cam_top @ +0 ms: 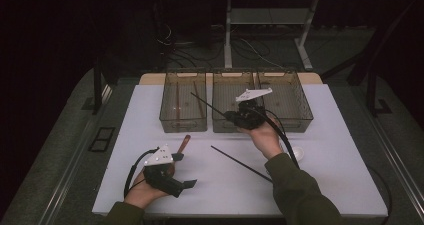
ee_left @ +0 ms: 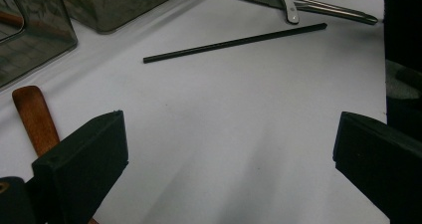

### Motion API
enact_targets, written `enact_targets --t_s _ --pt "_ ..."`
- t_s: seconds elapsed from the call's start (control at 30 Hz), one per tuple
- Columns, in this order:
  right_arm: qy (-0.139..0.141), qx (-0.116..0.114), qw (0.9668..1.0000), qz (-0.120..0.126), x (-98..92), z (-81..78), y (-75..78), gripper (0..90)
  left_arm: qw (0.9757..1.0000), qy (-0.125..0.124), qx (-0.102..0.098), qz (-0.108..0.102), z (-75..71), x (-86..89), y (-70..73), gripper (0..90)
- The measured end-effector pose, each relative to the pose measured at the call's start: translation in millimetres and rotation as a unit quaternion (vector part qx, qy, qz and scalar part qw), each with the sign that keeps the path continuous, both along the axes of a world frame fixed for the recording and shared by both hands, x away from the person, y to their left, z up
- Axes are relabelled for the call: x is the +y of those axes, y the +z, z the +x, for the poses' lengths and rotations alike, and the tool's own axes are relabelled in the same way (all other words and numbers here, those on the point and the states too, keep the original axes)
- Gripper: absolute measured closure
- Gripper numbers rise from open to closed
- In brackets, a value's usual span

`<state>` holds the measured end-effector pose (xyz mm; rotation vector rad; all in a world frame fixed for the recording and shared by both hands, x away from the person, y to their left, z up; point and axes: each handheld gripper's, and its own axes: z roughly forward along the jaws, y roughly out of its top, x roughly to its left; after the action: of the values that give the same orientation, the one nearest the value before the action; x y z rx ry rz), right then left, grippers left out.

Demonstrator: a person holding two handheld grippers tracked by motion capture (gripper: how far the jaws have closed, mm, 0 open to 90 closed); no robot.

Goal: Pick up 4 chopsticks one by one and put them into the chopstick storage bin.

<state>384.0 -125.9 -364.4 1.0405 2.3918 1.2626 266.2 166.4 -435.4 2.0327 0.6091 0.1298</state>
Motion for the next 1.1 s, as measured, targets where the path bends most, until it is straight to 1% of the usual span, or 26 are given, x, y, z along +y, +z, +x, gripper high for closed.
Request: enact_targets --t_s 0.17,0.27,0.37,0.47,0.5,0.57,0.6,0.67,0.73,0.83,0.87,0.97,1.1 --pt "-0.007 0.008 0.9999 -0.006 12.3 11.9 2.8 85.9 1.0000 -0.003 -0.002 0.003 -0.2 -0.9 0.7 0.5" --pt "-0.009 0.003 0.9998 -0.015 18.7 19.5 5.2 85.9 1.0000 -0.004 -0.001 0.003 0.2 -0.9 0.3 0.5" --pt "-0.014 0.006 0.9998 -0.015 25.6 26.3 7.7 85.9 1.0000 -0.005 -0.003 0.001 0.7 -0.5 0.4 0.5" --pt "-0.019 0.010 0.9996 -0.021 34.2 34.1 8.1 85.9 1.0000 -0.002 -0.004 -0.006 0.2 -1.5 0.8 0.4" --pt "-0.021 0.011 0.9995 -0.022 37.4 36.7 7.9 85.9 1.0000 -0.005 -0.006 -0.001 0.4 -1.2 1.3 0.5" --pt "-0.022 0.015 0.9993 -0.025 44.2 41.9 7.4 85.9 1.0000 -0.006 -0.006 0.002 0.3 -1.2 1.9 0.5" --pt "-0.023 0.015 0.9992 -0.030 47.9 44.6 7.0 85.9 1.0000 -0.006 -0.005 0.002 0.1 -1.2 2.0 0.5" --pt "-0.022 0.016 0.9989 -0.038 55.8 49.8 6.6 85.9 1.0000 -0.004 -0.004 -0.004 0.2 -1.4 1.2 0.4" --pt "-0.027 0.018 0.9985 -0.044 63.1 55.4 6.1 85.8 1.0000 -0.003 -0.003 -0.004 0.2 -0.7 1.1 0.5" --pt "-0.032 0.020 0.9982 -0.047 72.7 65.3 4.4 85.9 1.0000 -0.004 -0.004 -0.002 0.2 0.1 1.4 0.5" --pt "-0.034 0.023 0.9980 -0.048 75.9 68.8 4.0 85.9 1.0000 -0.004 -0.001 -0.004 -0.1 0.0 1.7 0.5" --pt "-0.043 0.030 0.9972 -0.054 85.5 79.5 2.0 85.8 1.0000 -0.005 -0.005 -0.001 0.1 -0.2 2.0 0.5" --pt "-0.048 0.038 0.9964 -0.058 98.6 90.8 -1.2 85.8 1.0000 -0.006 -0.005 -0.003 0.4 0.6 2.1 0.5"
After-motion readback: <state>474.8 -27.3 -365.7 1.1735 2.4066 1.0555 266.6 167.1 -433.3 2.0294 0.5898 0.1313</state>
